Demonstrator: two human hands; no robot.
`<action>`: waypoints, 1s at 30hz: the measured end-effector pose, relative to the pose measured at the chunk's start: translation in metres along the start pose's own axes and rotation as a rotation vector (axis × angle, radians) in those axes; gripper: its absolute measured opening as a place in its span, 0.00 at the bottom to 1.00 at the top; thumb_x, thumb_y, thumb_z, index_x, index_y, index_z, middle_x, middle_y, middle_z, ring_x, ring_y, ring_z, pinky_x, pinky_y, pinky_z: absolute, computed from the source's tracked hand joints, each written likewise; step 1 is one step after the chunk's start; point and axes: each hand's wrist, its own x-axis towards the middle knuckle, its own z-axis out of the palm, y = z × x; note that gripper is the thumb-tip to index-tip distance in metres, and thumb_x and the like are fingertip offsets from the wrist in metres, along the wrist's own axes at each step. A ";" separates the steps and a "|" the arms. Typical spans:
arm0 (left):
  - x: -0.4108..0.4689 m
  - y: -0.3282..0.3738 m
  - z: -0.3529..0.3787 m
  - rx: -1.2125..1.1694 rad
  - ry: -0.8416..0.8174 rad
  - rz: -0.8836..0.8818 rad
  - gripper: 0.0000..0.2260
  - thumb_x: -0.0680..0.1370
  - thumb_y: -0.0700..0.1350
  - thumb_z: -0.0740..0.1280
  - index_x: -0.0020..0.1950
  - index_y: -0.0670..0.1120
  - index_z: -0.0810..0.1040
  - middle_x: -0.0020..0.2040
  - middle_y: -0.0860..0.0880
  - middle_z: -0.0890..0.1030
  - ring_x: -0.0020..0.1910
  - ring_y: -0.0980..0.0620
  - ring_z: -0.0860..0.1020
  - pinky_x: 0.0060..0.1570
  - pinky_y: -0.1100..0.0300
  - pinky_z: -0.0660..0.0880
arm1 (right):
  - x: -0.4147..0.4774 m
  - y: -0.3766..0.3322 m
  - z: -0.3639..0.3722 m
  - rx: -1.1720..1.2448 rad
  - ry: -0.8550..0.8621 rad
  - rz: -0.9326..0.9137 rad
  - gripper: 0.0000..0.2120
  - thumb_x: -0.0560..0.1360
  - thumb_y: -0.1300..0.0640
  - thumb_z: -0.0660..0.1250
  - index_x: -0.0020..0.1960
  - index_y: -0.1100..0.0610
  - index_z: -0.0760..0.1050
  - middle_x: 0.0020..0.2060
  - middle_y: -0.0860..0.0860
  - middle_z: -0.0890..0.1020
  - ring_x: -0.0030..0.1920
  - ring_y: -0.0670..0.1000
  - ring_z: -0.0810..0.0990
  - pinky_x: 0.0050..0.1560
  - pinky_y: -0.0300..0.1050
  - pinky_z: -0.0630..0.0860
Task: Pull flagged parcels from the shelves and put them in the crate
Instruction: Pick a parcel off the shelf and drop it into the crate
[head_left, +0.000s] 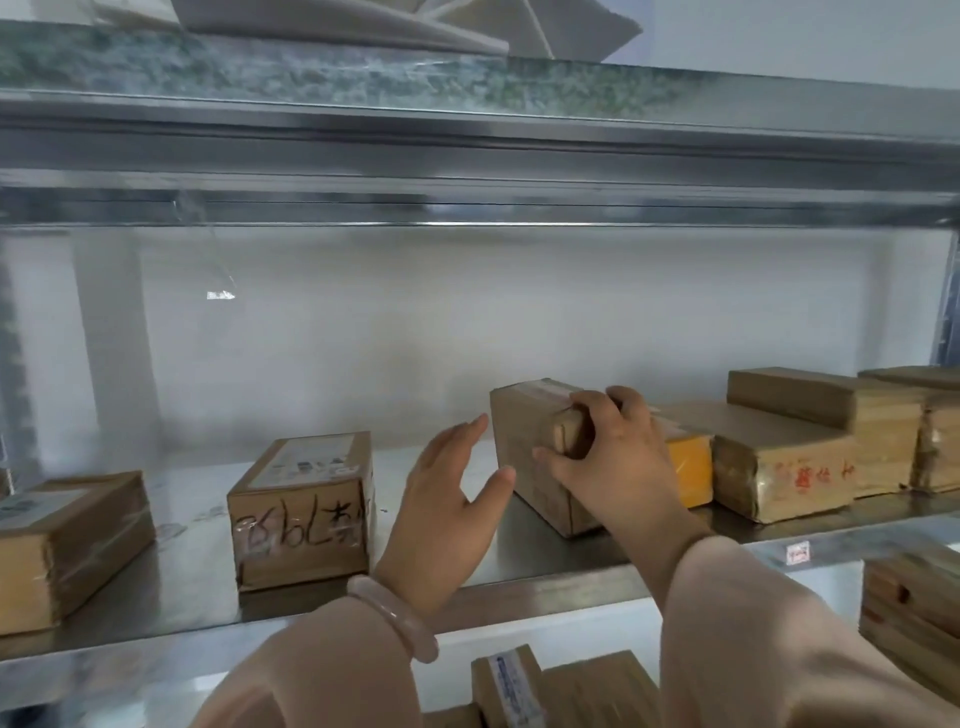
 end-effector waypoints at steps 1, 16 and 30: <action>0.003 0.000 0.003 -0.035 -0.024 -0.044 0.23 0.78 0.56 0.62 0.73 0.65 0.61 0.67 0.66 0.64 0.68 0.61 0.65 0.65 0.63 0.63 | -0.004 0.000 0.001 0.036 0.046 -0.035 0.34 0.63 0.34 0.71 0.65 0.45 0.69 0.67 0.51 0.66 0.64 0.59 0.68 0.63 0.52 0.70; 0.022 0.004 0.002 -0.606 -0.075 -0.413 0.16 0.81 0.49 0.62 0.68 0.60 0.70 0.51 0.56 0.79 0.53 0.55 0.78 0.54 0.54 0.78 | -0.032 -0.005 -0.001 0.704 -0.160 0.061 0.42 0.70 0.36 0.68 0.75 0.37 0.48 0.67 0.36 0.65 0.66 0.39 0.63 0.61 0.36 0.64; 0.031 0.017 -0.028 -0.425 -0.137 -0.471 0.32 0.68 0.69 0.67 0.66 0.55 0.68 0.54 0.48 0.81 0.54 0.48 0.80 0.48 0.48 0.82 | -0.035 -0.018 -0.007 0.694 -0.172 -0.468 0.26 0.74 0.54 0.68 0.69 0.42 0.65 0.66 0.41 0.71 0.65 0.44 0.72 0.56 0.39 0.77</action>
